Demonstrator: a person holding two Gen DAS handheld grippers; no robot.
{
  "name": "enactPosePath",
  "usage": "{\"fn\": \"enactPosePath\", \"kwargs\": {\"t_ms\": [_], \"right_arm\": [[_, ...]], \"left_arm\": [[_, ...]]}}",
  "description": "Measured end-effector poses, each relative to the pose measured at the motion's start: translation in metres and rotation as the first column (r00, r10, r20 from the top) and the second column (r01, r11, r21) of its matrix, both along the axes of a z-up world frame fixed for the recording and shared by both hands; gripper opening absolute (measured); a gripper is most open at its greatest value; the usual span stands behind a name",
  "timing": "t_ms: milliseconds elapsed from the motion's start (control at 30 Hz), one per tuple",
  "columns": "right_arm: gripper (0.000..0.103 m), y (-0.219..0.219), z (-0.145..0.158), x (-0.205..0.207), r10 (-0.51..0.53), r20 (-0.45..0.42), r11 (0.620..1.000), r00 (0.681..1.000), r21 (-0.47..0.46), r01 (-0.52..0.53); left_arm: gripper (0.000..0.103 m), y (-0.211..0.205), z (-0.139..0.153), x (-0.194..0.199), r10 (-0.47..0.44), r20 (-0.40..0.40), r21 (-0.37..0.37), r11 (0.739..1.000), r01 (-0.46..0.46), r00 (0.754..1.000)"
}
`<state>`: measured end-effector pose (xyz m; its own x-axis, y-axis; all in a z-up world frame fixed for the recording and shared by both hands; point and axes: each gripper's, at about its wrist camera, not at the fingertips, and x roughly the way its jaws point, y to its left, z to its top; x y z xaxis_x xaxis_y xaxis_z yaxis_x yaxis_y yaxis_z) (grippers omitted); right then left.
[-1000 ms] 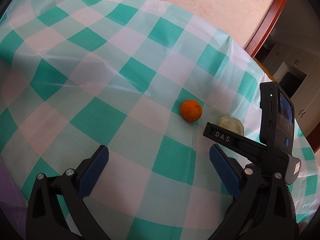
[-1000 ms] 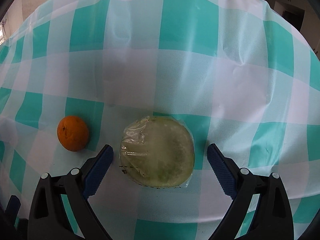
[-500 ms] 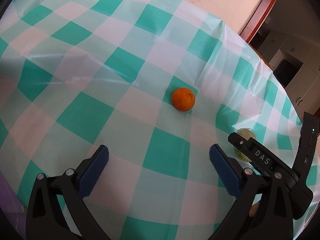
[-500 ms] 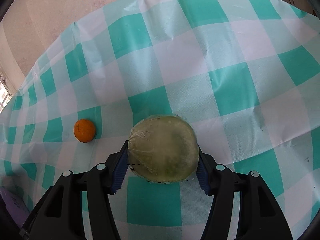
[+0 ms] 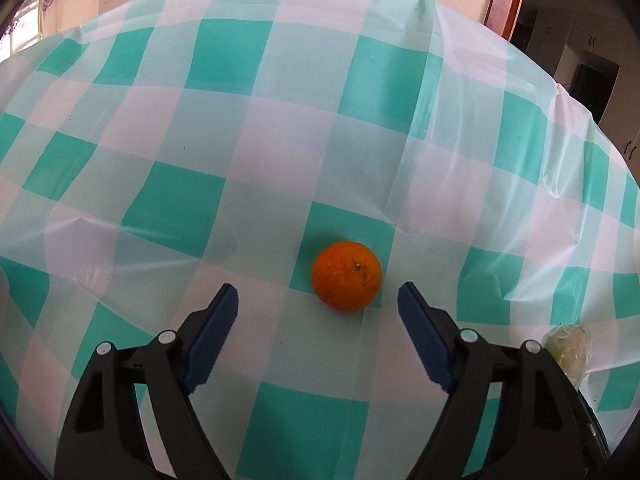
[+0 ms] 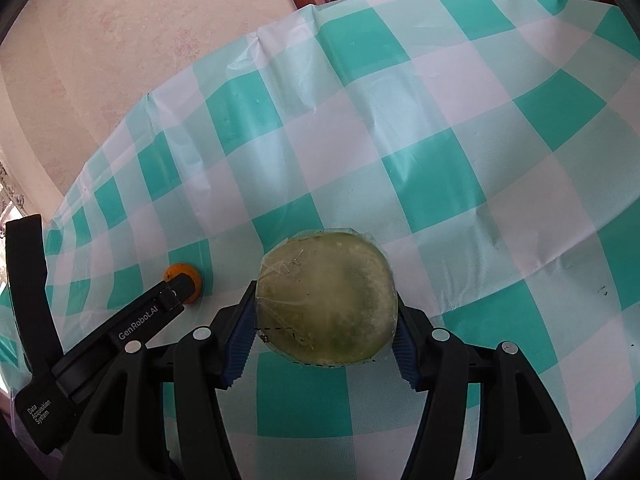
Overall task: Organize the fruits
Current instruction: 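Lift the cabbage half with the right tool while the left tool closes on the tangerine, then carry the cabbage half and tangerine with both tools over the purple-rimmed box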
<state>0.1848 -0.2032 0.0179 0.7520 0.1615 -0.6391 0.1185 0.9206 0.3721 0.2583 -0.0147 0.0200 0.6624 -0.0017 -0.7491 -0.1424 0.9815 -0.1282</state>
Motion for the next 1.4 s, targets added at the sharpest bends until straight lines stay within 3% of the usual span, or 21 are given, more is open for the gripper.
{"fn": "enactPosePath", "kwargs": {"t_ms": [33, 133, 267, 367, 533, 633, 800, 1067, 1400], "right_arm": [[0.058, 0.003, -0.001, 0.002, 0.002, -0.002, 1.0, 1.0, -0.001, -0.002], [0.058, 0.006, 0.0, 0.003, 0.007, -0.004, 1.0, 1.0, -0.003, -0.007], [0.058, 0.007, -0.001, 0.004, 0.009, -0.005, 1.0, 1.0, -0.002, -0.009], [0.058, 0.004, -0.001, 0.0, 0.009, -0.003, 1.0, 1.0, -0.001, -0.009], [0.058, 0.005, -0.002, 0.002, 0.01, -0.007, 1.0, 1.0, -0.002, -0.01], [0.058, 0.006, -0.002, 0.003, 0.013, -0.009, 1.0, 1.0, -0.001, -0.013], [0.058, 0.004, -0.002, 0.003, 0.016, -0.01, 1.0, 1.0, 0.003, -0.016], [0.058, 0.003, -0.001, 0.002, 0.02, -0.006, 1.0, 1.0, 0.007, -0.02], [0.058, 0.003, -0.001, -0.001, 0.02, -0.007, 1.0, 1.0, -0.005, -0.02]], "left_arm": [[0.076, -0.003, 0.0, 0.003, -0.012, -0.004, 0.019, 1.0, 0.013, 1.0], [0.052, -0.009, -0.004, 0.013, -0.051, -0.043, 0.044, 0.998, 0.053, 0.998], [0.036, -0.014, -0.003, 0.013, -0.088, -0.04, 0.051, 0.995, 0.09, 0.995], [0.035, -0.008, 0.002, 0.01, -0.08, -0.011, 0.013, 0.997, 0.08, 0.997], [0.034, 0.027, 0.004, -0.004, 0.01, 0.034, -0.107, 0.994, -0.007, 0.999], [0.034, 0.038, 0.004, -0.01, 0.046, 0.058, -0.142, 0.989, -0.037, 0.997], [0.034, 0.045, 0.007, -0.032, 0.075, 0.079, -0.143, 0.988, -0.063, 0.994], [0.034, 0.031, 0.023, -0.107, 0.1, 0.159, -0.097, 0.992, -0.086, 0.982], [0.034, 0.046, 0.003, -0.195, 0.117, 0.082, -0.165, 0.981, -0.102, 0.99]]}}
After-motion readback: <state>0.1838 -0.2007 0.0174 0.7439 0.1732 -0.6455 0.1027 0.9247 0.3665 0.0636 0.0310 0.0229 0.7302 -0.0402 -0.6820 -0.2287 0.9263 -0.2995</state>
